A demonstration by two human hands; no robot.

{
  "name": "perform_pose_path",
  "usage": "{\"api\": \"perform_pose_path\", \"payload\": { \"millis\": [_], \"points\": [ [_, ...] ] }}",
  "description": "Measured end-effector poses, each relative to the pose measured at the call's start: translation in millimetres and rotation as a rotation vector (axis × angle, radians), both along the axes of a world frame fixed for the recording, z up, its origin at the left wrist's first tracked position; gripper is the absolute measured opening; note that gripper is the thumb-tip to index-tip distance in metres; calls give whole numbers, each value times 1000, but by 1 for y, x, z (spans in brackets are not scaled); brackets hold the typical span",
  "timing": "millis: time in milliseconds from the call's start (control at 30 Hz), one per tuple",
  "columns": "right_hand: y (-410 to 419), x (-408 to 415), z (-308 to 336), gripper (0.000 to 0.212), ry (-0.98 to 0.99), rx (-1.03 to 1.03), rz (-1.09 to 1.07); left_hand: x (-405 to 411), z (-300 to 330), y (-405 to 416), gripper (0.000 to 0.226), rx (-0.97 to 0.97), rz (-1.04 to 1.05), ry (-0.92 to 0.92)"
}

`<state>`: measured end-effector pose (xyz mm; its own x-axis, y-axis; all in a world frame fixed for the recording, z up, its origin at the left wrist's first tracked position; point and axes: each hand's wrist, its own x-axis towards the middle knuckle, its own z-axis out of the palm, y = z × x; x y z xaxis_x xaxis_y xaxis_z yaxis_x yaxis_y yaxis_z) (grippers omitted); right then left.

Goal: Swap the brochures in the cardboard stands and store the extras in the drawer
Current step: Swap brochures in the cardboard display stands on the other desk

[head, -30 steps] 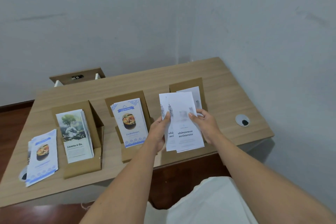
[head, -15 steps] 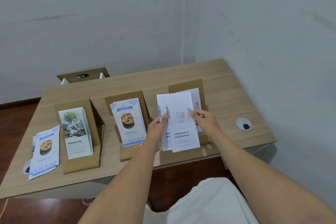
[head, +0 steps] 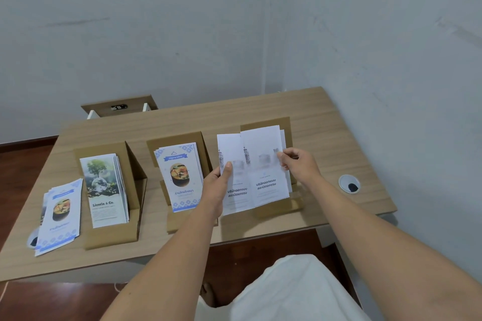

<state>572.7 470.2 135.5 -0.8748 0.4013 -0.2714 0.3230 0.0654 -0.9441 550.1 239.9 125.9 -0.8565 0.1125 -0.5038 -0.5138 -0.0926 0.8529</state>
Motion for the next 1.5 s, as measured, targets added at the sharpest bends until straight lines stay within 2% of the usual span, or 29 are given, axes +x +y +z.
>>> {"api": "perform_pose_path", "payload": {
  "millis": [233,533,767,933,1067,1200,1500],
  "points": [
    [19,-14,-3,6,-23,71,-28,6,-10,-14,21,-22,73,-21],
    [25,-32,-18,6,-48,100,-1,24,-32,-29,21,-119,81,-53],
    [27,-31,-34,7,-91,126,8,31,-38,-33,16,-123,118,-38],
    [25,-30,-39,11,-120,156,25,33,-38,-35,17,-120,127,-40],
    [28,-31,-37,26,-105,171,7,33,-38,-34,16,-129,132,-44],
    [30,-31,-38,16,-97,173,3,34,-38,-34,15,-128,130,-47],
    [27,-29,-42,13,-106,158,-17,32,-39,-33,13,-128,125,-66]
  ]
}}
